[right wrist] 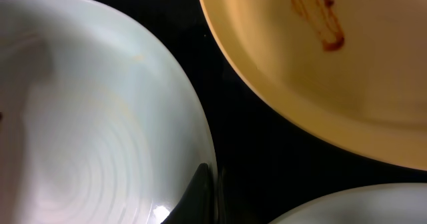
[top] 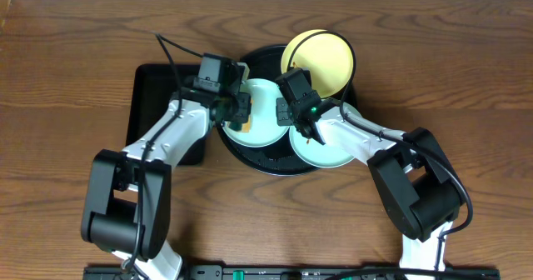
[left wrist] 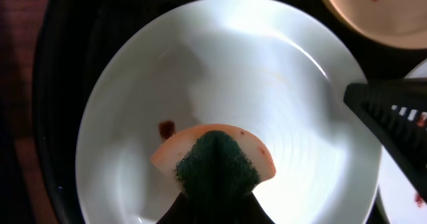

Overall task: Clean dirty plates on tray and stack at the side
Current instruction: 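Scrub the sauce smear on the mint-green plate with the sponge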

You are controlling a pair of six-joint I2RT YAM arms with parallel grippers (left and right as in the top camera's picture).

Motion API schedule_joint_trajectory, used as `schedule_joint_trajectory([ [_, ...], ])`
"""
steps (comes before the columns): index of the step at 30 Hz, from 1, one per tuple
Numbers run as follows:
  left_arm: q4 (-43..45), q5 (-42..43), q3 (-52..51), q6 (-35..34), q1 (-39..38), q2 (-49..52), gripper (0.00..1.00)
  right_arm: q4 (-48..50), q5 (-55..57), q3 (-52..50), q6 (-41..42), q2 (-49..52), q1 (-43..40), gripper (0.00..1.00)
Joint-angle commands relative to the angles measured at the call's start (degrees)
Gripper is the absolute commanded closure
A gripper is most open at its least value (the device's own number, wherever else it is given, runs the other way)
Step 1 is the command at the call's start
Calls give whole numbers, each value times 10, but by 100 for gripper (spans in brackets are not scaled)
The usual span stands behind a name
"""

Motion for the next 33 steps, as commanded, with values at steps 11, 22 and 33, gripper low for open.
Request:
schedule_joint_trajectory([
  [11,77,-68,-58,-2,-26,1,93,-2,10,1,8,0,6,99],
  [22,137,-67,-99,-2,-26,2,93,-2,10,1,8,0,6,99],
  [33,161,-72,-100,-1,-26,31,92,-2,10,1,6,0,6,99],
])
